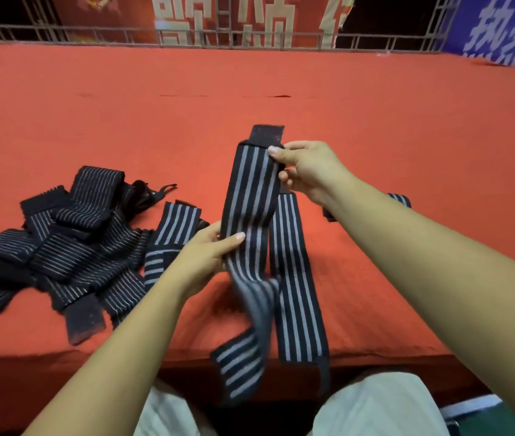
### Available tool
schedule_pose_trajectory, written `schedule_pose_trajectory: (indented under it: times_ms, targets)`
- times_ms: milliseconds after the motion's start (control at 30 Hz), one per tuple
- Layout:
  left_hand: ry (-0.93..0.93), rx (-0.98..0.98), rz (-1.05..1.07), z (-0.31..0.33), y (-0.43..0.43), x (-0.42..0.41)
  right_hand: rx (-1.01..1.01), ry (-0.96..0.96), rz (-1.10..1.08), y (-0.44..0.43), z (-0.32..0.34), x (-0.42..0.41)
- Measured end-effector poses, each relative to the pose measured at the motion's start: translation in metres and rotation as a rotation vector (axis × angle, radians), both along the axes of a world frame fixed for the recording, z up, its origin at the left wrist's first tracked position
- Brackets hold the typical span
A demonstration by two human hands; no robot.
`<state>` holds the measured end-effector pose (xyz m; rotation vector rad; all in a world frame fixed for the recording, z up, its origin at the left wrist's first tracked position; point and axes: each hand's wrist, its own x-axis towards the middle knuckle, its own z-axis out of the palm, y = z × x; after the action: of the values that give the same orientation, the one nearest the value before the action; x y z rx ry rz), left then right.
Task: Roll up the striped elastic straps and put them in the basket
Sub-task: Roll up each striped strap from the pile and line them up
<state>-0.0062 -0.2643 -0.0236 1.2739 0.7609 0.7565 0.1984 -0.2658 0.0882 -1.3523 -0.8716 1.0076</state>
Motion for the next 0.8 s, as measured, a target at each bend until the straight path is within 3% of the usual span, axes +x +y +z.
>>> schedule_pose_trajectory:
  times_ms: [67,167,333,600,800]
  targets:
    - [-0.089,-0.053,-0.088,0.001,0.002,-0.004,0.007,0.040,-0.045,0.014,-0.003,0.006]
    - [0.142,0.086,-0.142,-0.010,0.010,-0.002,-0.009,0.022,-0.094,0.034,-0.015,0.011]
    - [0.431,0.322,0.049,-0.059,0.018,0.003,-0.083,-0.067,-0.098,0.069,-0.053,0.018]
    - [0.353,0.369,0.116,-0.082,0.017,0.008,-0.234,-0.354,-0.061,0.132,-0.113,0.027]
    - [0.449,0.473,0.181,-0.089,0.021,0.008,-0.251,-0.301,-0.076,0.160,-0.140,0.036]
